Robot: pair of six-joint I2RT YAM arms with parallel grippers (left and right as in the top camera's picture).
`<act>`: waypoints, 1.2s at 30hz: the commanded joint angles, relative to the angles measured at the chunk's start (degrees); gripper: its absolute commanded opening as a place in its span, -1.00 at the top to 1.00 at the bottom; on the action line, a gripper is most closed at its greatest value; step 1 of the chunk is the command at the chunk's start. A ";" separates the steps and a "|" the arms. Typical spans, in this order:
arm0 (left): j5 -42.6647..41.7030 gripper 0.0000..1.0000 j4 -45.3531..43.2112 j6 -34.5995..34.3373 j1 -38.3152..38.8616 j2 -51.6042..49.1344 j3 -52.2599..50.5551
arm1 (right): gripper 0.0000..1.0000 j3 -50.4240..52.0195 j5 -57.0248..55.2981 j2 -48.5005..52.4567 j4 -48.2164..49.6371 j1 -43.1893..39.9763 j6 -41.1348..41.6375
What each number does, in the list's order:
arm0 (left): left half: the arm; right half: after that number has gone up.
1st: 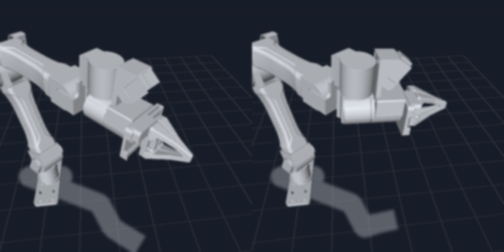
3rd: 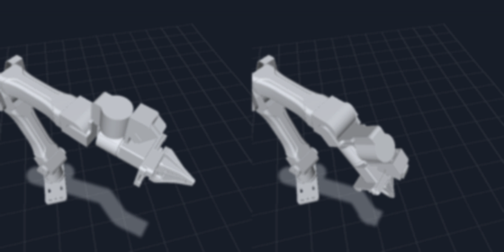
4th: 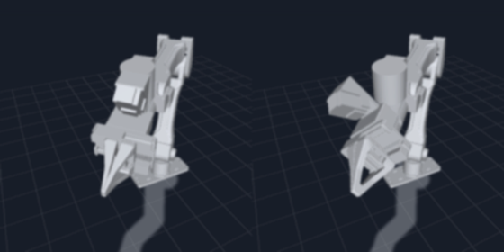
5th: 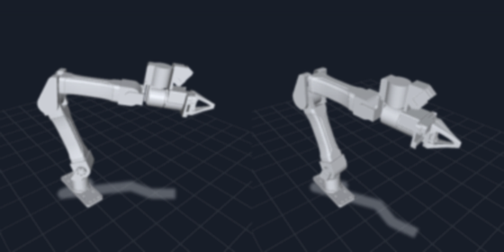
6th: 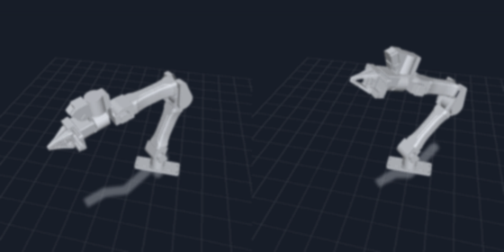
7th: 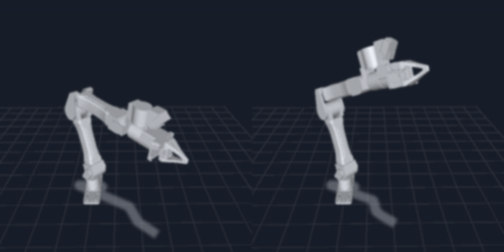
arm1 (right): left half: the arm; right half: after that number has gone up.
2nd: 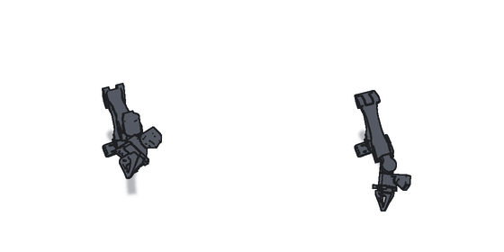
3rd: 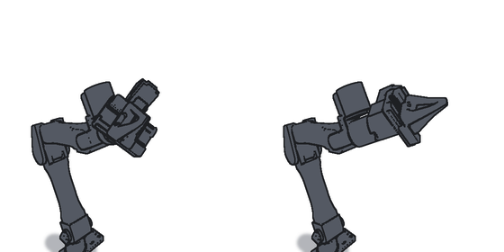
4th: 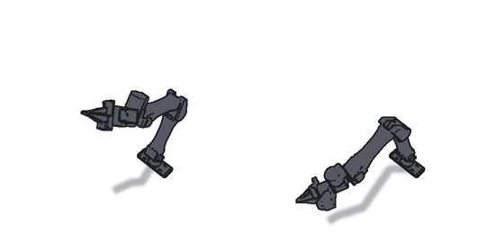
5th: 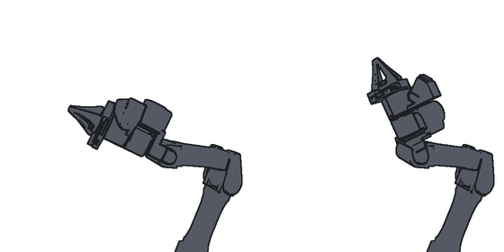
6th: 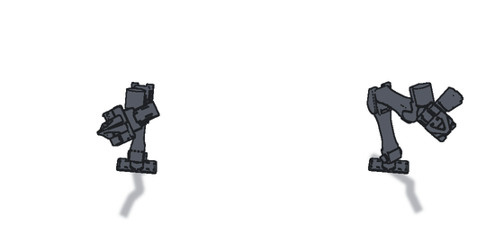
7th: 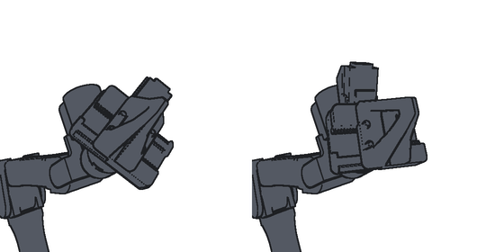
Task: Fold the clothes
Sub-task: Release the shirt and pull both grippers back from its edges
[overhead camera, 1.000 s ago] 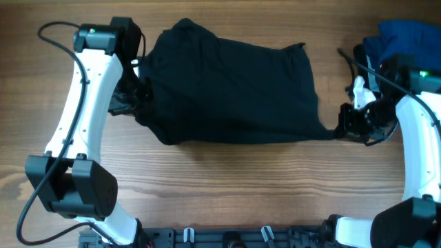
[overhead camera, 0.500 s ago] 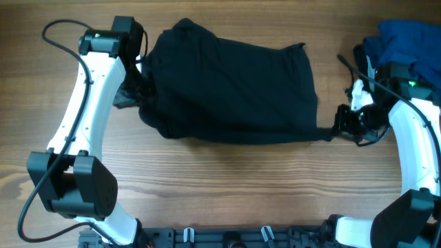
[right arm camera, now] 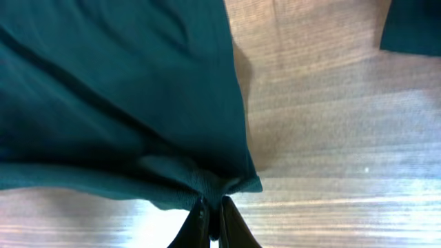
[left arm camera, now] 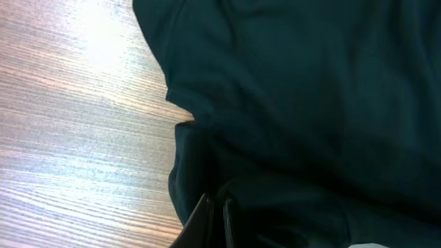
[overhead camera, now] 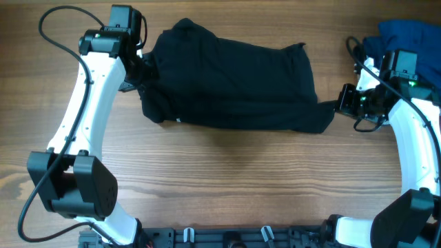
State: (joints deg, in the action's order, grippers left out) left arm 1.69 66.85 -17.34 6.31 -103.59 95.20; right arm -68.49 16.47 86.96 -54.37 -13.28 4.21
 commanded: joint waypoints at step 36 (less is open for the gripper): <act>2.10 -0.26 -13.31 -0.90 -0.31 -10.38 -0.39 | -0.58 0.61 5.22 15.69 15.93 2.19 1.97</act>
State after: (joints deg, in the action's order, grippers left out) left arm 2.76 54.04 -17.96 6.31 -113.45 95.18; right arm -67.94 20.82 101.38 -39.20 -11.29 5.65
